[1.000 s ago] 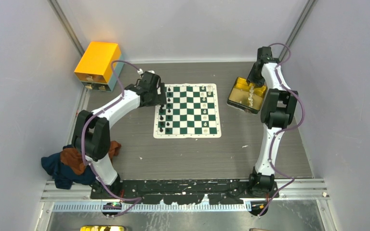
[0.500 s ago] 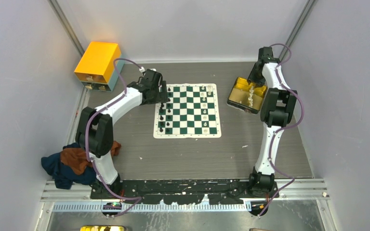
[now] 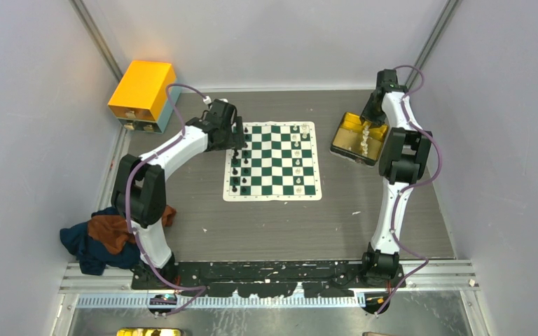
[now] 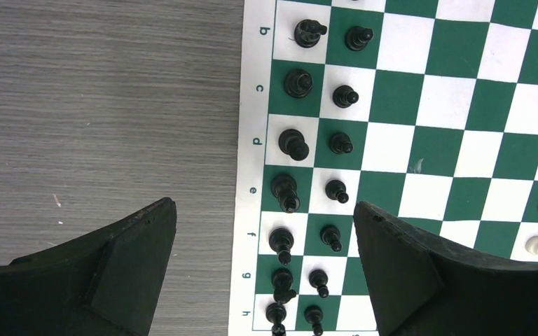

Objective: Set up the chess pieces on the board
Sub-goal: Pick up the chess piece from the storage box.

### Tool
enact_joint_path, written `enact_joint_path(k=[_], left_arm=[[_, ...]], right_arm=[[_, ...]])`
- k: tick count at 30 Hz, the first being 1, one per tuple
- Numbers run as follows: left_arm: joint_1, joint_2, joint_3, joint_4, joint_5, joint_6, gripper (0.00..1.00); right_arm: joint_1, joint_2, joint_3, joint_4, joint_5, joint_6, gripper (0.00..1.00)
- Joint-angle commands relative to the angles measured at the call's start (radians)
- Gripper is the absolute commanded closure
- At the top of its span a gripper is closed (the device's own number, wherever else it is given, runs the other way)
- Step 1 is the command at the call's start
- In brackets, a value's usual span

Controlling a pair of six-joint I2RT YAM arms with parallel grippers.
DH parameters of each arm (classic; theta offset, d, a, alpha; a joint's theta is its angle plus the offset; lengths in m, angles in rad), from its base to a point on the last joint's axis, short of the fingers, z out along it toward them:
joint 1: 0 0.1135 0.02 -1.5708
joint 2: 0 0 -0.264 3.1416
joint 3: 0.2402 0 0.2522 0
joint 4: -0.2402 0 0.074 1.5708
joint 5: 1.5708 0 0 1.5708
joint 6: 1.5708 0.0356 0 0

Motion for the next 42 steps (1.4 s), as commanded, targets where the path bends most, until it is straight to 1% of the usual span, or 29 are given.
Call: enact_joint_path(k=[1,10,13,19,20,23,25,35,42], left_arm=[[-0.002,0.004,0.039,0.011,-0.009,-0.001,0.03],[-0.002,0.006,0.038,0.013,-0.006,-0.004,0.03],[-0.003,0.006,0.037,0.012,-0.006,-0.003,0.03],[-0.003,0.009,0.039,0.013,-0.005,0.0,0.03],[-0.002,0.009,0.04,0.013,-0.004,0.001,0.03],[-0.002,0.009,0.039,0.014,-0.002,0.002,0.03],[-0.002,0.008,0.038,0.011,-0.001,0.004,0.03],[-0.002,-0.012,0.024,0.011,-0.002,0.014,0.03],[-0.002,-0.032,0.016,0.009,-0.003,0.02,0.03]], right_arm=[[-0.004,-0.019,0.031,0.01,-0.009,0.009,0.62],[-0.004,-0.024,0.017,0.011,-0.011,0.008,0.66],[-0.004,-0.024,0.012,0.01,-0.012,0.009,0.69],[-0.004,-0.029,0.005,0.004,-0.013,0.011,0.8],[-0.004,-0.03,0.002,0.005,-0.013,0.011,0.83],[-0.004,-0.036,-0.005,0.006,-0.007,0.008,0.95],[-0.004,-0.045,-0.009,0.009,-0.003,0.007,0.99],[0.005,-0.105,-0.014,0.034,-0.013,-0.006,0.99],[0.027,-0.135,0.021,0.025,-0.012,-0.019,0.99]])
